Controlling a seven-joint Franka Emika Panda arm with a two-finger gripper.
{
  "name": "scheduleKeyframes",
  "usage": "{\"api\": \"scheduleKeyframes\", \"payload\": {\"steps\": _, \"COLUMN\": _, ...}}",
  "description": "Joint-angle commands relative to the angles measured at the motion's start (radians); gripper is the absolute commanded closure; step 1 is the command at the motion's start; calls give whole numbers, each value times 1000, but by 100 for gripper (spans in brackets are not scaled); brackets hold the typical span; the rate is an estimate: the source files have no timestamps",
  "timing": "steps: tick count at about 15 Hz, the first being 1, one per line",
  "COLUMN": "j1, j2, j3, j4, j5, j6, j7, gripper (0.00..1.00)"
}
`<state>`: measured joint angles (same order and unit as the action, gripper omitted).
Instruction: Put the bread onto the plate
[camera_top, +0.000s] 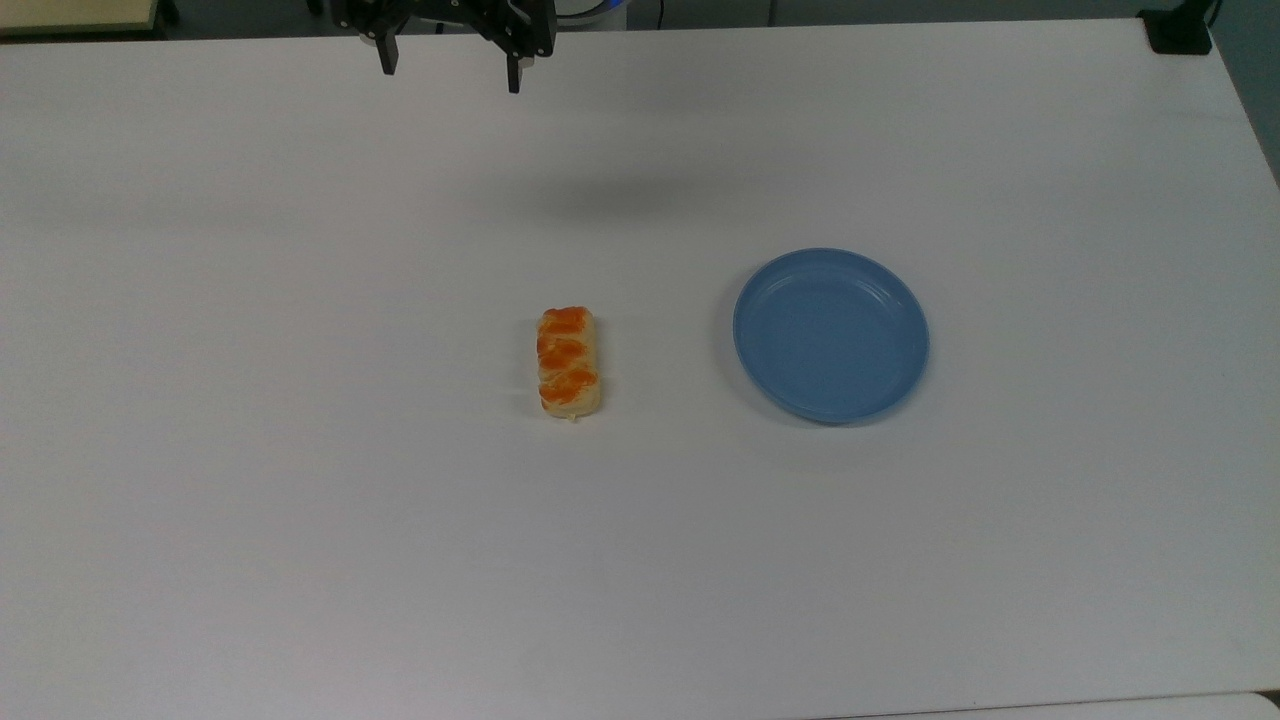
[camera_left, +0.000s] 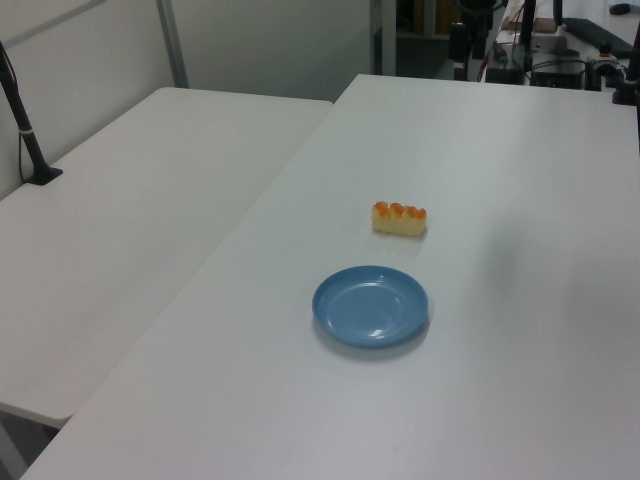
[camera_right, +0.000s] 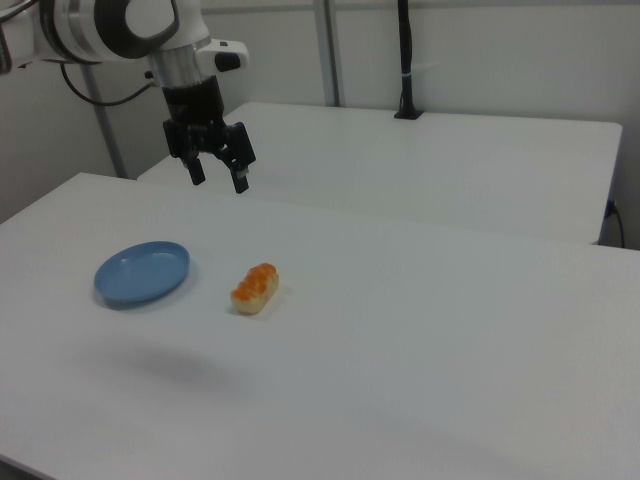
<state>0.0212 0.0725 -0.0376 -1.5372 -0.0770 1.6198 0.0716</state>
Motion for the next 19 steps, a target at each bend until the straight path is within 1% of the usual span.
{"api": "scheduleKeyframes", "payload": {"steps": 1, "j1": 3, "j2": -16, "j3": -4, "j4": -12, "j5": 17, "j6": -12, "j7": -12, "gripper": 0}}
{"api": "scheduleKeyframes", "payload": {"steps": 8, "j1": 0, "j2": -11, "j3": -4, "j4": -18, "j5": 19, "j6": -12, "j7": -12, "gripper": 0}}
{"api": "scheduleKeyframes", "payload": {"steps": 11, "j1": -12, "j2": -11, "j3": -4, "j4": -21, "j5": 19, "j6": -14, "j7": -12, "gripper": 0}}
{"api": "scheduleKeyframes", "payload": {"steps": 14, "j1": -6, "j2": 6, "j3": -2, "j4": -26, "j5": 19, "j6": 0, "j7": -13, "gripper": 0}}
{"api": "scheduleKeyframes", "payload": {"steps": 17, "j1": 8, "j2": 75, "j3": 11, "j4": -37, "j5": 19, "j6": 58, "j7": -10, "gripper": 0}}
{"api": "scheduleKeyframes", "payload": {"steps": 19, "j1": 31, "j2": 116, "j3": 11, "j4": -37, "j5": 19, "j6": 100, "j7": -12, "gripper": 0}}
